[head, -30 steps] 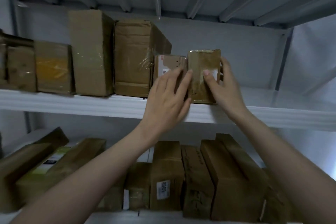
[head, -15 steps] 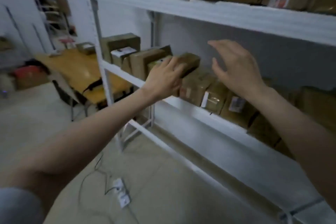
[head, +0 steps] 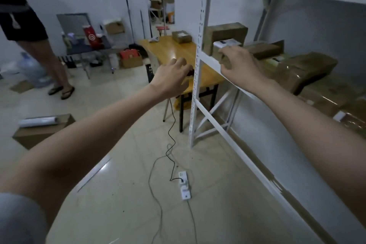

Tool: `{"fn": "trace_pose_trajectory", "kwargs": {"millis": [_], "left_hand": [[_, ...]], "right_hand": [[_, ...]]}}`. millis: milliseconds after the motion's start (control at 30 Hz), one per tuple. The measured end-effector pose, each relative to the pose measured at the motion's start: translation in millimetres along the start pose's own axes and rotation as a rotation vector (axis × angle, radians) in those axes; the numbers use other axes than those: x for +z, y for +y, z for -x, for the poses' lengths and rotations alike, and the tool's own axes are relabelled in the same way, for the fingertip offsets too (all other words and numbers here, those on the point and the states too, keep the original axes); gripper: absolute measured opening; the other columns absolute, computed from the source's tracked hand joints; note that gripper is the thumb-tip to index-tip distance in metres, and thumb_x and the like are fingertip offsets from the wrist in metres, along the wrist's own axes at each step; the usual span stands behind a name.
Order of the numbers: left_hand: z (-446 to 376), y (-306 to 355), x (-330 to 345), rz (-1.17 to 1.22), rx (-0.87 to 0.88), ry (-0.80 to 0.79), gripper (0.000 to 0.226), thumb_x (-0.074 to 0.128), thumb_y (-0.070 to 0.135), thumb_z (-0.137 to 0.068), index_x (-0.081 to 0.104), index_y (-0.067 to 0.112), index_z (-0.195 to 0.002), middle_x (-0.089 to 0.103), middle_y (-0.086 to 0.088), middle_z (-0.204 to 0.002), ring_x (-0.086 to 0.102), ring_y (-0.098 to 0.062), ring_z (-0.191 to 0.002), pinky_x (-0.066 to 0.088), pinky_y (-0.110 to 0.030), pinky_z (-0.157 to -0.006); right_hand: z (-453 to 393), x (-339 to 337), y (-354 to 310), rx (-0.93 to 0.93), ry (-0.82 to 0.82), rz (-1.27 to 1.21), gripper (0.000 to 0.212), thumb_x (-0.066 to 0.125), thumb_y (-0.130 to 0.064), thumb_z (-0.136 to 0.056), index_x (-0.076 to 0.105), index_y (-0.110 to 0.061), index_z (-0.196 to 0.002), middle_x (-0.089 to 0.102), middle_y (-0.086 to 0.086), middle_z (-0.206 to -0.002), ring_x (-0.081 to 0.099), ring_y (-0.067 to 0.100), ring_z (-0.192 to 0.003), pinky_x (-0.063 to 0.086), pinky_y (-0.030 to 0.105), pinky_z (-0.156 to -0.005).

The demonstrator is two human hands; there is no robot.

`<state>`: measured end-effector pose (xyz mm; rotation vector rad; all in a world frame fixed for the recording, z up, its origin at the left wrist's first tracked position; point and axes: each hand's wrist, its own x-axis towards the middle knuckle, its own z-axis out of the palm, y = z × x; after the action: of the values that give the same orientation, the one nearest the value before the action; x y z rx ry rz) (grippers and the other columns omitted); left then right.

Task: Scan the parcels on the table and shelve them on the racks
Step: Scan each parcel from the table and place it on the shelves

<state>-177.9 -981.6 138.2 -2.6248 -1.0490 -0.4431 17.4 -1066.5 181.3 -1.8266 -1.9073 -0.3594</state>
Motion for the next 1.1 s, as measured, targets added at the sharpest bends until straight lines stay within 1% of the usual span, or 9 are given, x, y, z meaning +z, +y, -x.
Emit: {"fn": "trace_pose_trajectory", "kwargs": {"millis": [167, 267, 367, 500, 567, 667, 867, 1000, 1100], "left_hand": [[-5.3, -84.7, 15.7, -0.029, -0.025, -0.024, 0.047, 0.05, 0.034, -0.094, 0.044, 0.018, -0.137, 0.044, -0.009, -0.14, 0.047, -0.026, -0.123, 0.053, -0.036, -0.081], [-14.8, -144.2, 25.8, -0.055, -0.03, -0.058, 0.046, 0.05, 0.034, -0.094, 0.044, 0.017, -0.136, 0.045, -0.008, -0.138, 0.047, -0.026, -0.122, 0.051, -0.035, -0.08], [-26.8, -204.1, 38.5, -0.089, -0.047, -0.09, 0.046, 0.049, 0.034, -0.095, 0.043, 0.017, -0.137, 0.046, -0.008, -0.136, 0.048, -0.026, -0.121, 0.048, -0.034, -0.079], [-48.9, -271.1, 55.5, -0.094, -0.072, -0.114, 0.048, 0.05, 0.034, -0.095, 0.04, 0.017, -0.138, 0.045, -0.009, -0.136, 0.045, -0.027, -0.125, 0.048, -0.037, -0.086], [-63.6, -298.8, 63.5, -0.087, -0.085, -0.133, 0.045, 0.051, 0.034, -0.095, 0.042, 0.016, -0.135, 0.044, -0.009, -0.136, 0.045, -0.028, -0.124, 0.047, -0.039, -0.088], [-94.3, -338.2, 80.7, -0.078, -0.101, -0.144, 0.044, 0.051, 0.034, -0.095, 0.043, 0.016, -0.134, 0.045, -0.009, -0.133, 0.045, -0.028, -0.123, 0.047, -0.039, -0.087], [-174.2, -404.2, 140.4, -0.049, -0.12, -0.157, 0.044, 0.05, 0.028, -0.093, 0.043, 0.019, -0.135, 0.046, -0.006, -0.136, 0.046, -0.027, -0.122, 0.047, -0.037, -0.086], [-251.4, -442.9, 189.7, -0.025, -0.09, -0.21, 0.047, 0.046, 0.031, -0.095, 0.037, 0.02, -0.14, 0.042, -0.006, -0.141, 0.044, -0.026, -0.125, 0.047, -0.038, -0.086], [-314.7, -476.4, 221.3, -0.01, -0.082, -0.236, 0.047, 0.044, 0.034, -0.097, 0.036, 0.019, -0.141, 0.043, -0.006, -0.139, 0.044, -0.027, -0.125, 0.048, -0.04, -0.089]], "right_hand": [[-74.1, 59.8, -44.6, 0.011, -0.016, -0.101, 0.039, 0.053, -0.016, -0.091, 0.051, -0.012, -0.13, 0.054, 0.012, -0.124, 0.052, 0.03, -0.112, 0.044, 0.032, -0.084], [-120.7, 96.2, -77.7, 0.036, -0.053, -0.111, 0.039, 0.052, -0.019, -0.092, 0.05, -0.014, -0.13, 0.052, 0.012, -0.124, 0.053, 0.03, -0.111, 0.049, 0.042, -0.088], [-174.0, 131.5, -108.2, 0.045, -0.076, -0.117, 0.04, 0.052, -0.018, -0.092, 0.048, -0.016, -0.132, 0.052, 0.01, -0.126, 0.053, 0.029, -0.11, 0.048, 0.035, -0.083], [-239.9, 177.7, -140.0, 0.097, -0.064, -0.143, 0.039, 0.054, -0.017, -0.093, 0.048, -0.016, -0.131, 0.051, 0.011, -0.126, 0.054, 0.027, -0.11, 0.05, 0.038, -0.084], [-268.5, 198.5, -147.3, 0.119, -0.113, -0.129, 0.038, 0.053, -0.017, -0.093, 0.048, -0.016, -0.13, 0.05, 0.011, -0.125, 0.054, 0.028, -0.107, 0.051, 0.04, -0.083], [-309.7, 224.9, -145.6, 0.118, -0.158, -0.117, 0.038, 0.051, -0.018, -0.093, 0.047, -0.014, -0.131, 0.051, 0.011, -0.123, 0.054, 0.028, -0.105, 0.051, 0.041, -0.083], [-382.3, 295.8, -116.7, 0.19, -0.24, -0.138, 0.048, 0.06, -0.026, -0.089, 0.044, -0.017, -0.134, 0.05, 0.008, -0.126, 0.053, 0.024, -0.11, 0.051, 0.039, -0.086], [-439.9, 350.3, -76.9, 0.255, -0.314, -0.158, 0.053, 0.061, -0.03, -0.087, 0.042, -0.02, -0.136, 0.048, 0.006, -0.126, 0.052, 0.023, -0.11, 0.05, 0.039, -0.088], [-498.1, 379.4, -44.6, 0.304, -0.356, -0.142, 0.056, 0.059, -0.031, -0.089, 0.037, -0.022, -0.14, 0.044, 0.005, -0.13, 0.049, 0.023, -0.115, 0.048, 0.035, -0.09]]}}
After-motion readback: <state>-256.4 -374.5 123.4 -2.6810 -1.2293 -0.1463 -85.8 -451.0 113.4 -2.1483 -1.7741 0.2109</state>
